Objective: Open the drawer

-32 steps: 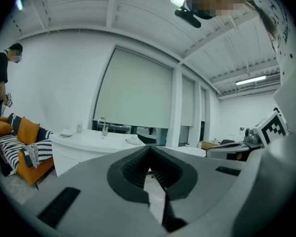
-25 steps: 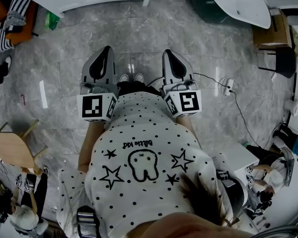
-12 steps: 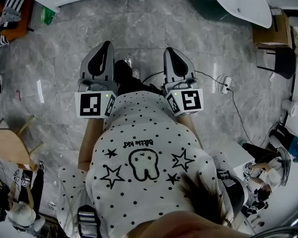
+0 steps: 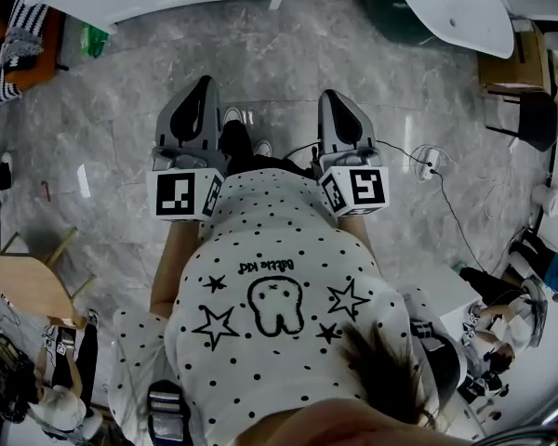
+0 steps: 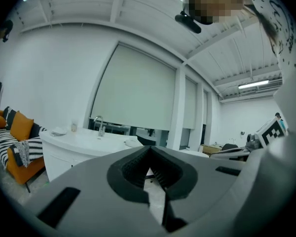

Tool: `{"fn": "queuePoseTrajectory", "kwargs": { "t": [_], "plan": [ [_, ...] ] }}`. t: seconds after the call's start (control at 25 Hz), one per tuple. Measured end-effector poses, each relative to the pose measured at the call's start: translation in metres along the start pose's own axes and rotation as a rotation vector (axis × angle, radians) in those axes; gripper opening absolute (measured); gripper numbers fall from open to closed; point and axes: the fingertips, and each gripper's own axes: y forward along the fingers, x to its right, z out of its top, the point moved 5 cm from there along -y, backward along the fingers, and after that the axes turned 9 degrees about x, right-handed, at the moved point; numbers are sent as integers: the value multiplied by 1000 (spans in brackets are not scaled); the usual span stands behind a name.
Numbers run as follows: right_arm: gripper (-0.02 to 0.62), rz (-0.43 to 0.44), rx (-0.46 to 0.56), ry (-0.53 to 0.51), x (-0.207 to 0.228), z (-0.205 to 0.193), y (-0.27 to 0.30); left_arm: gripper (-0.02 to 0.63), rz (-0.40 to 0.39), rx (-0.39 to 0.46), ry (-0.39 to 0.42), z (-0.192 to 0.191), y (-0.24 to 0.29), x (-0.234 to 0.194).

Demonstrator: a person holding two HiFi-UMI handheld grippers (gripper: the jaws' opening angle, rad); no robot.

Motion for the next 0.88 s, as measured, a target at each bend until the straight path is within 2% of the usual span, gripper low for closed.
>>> {"fn": "queuePoseTrajectory", "kwargs": {
  "t": [0.2, 0.44, 0.88],
  "plan": [
    [14, -23, 33, 10, -6, 16, 42, 4, -28, -3, 9, 12, 31, -29],
    [14, -47, 29, 12, -19, 13, 76, 3, -49, -3, -2, 15, 52, -62],
    [14, -66, 18, 1, -33, 16, 109, 4, -35, -21, -29, 10, 68, -102]
  ]
}}
